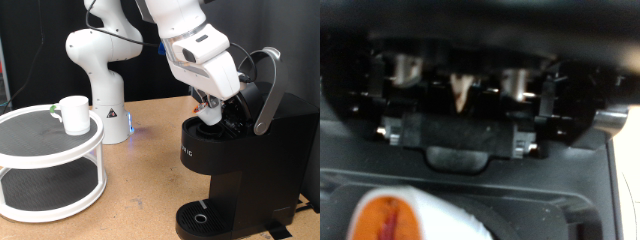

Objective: Make a cup of coffee with the keurig machine

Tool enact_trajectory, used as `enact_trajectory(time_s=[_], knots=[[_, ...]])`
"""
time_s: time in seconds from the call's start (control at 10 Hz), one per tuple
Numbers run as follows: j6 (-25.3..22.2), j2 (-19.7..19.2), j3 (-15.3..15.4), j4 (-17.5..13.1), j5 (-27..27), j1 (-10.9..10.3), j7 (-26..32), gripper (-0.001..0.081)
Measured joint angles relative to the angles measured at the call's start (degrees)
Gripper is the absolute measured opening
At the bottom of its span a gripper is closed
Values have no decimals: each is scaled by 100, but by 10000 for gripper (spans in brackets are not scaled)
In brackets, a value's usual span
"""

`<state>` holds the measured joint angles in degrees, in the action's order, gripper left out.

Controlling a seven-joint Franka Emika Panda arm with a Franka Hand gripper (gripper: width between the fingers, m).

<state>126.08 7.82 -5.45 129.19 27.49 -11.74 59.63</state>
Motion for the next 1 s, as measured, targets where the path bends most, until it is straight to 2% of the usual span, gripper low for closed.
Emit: enact_trajectory(time_s=[1.0], knots=[[112,-162,-6,50,-107,6,51,57]])
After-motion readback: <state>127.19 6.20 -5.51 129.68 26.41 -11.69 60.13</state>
